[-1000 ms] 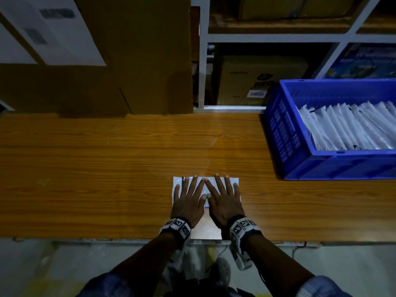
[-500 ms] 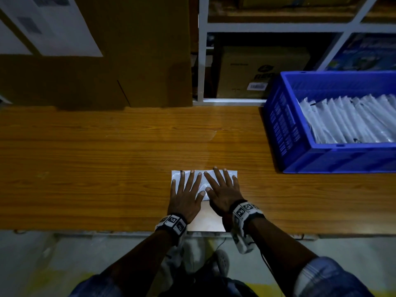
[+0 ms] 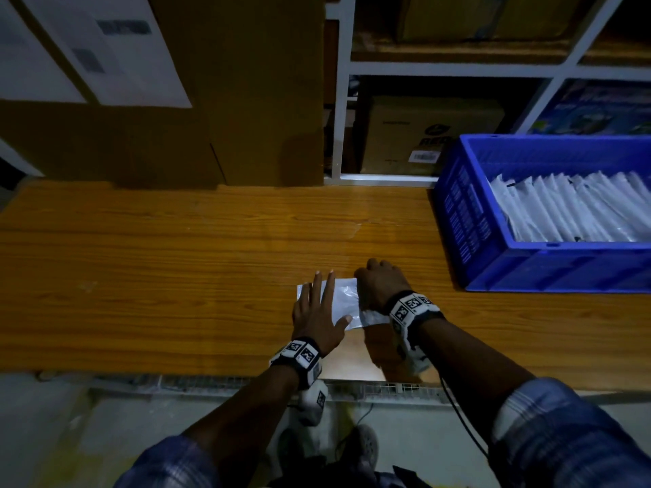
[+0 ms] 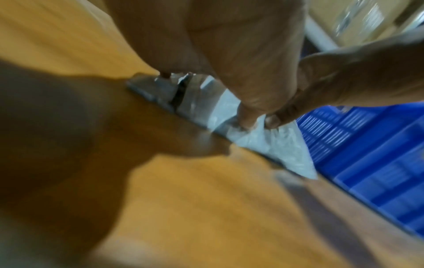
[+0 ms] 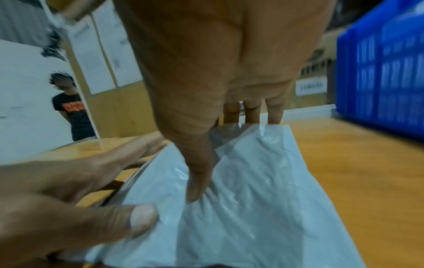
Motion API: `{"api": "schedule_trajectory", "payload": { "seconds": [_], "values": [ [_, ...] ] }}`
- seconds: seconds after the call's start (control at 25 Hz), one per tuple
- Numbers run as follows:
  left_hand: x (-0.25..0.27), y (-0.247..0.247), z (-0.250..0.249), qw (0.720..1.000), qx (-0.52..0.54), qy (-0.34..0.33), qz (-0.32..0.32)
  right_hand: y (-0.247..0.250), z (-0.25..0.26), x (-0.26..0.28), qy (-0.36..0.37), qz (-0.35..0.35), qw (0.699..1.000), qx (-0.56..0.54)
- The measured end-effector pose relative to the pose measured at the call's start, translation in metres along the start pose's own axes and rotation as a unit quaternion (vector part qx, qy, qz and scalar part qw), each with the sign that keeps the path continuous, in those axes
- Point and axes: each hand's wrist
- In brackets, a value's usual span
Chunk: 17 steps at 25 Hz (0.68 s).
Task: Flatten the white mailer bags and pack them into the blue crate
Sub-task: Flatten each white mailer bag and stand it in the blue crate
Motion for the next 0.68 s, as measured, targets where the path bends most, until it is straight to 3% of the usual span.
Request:
{"api": "schedule_trajectory", "payload": {
  "seconds": [0.16, 0.28, 0.36, 0.52, 0.68],
  "values": [
    [-0.012, 0.017, -0.019, 0.998, -0.026, -0.008, -0.063, 0.022, -0.006, 0.010, 0.022, -0.086, 0.996, -0.002],
    [-0.019, 0.038, -0.031, 0.981, -0.103, -0.068, -0.147, 0.028, -0.013, 0.018, 0.020, -0.134, 0.991, 0.001],
    [-0.023, 0.051, -0.039, 0.968, -0.150, -0.115, -0.163, 0.024, -0.018, 0.024, 0.020, -0.160, 0.987, 0.011],
    [-0.028, 0.046, -0.042, 0.966, -0.175, -0.159, -0.104, -0.009, -0.022, 0.031, 0.004, -0.155, 0.987, -0.039],
    [-0.021, 0.008, -0.032, 0.988, -0.125, -0.087, 0.041, -0.063, -0.019, 0.037, -0.005, 0.031, 0.990, -0.137]
  ]
}}
Point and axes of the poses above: each hand's wrist, its own x-axis away from the middle knuckle, its own y-axis out of the back of the hand, z = x × y, and after that the axes turned 1 degree about x, right-handed
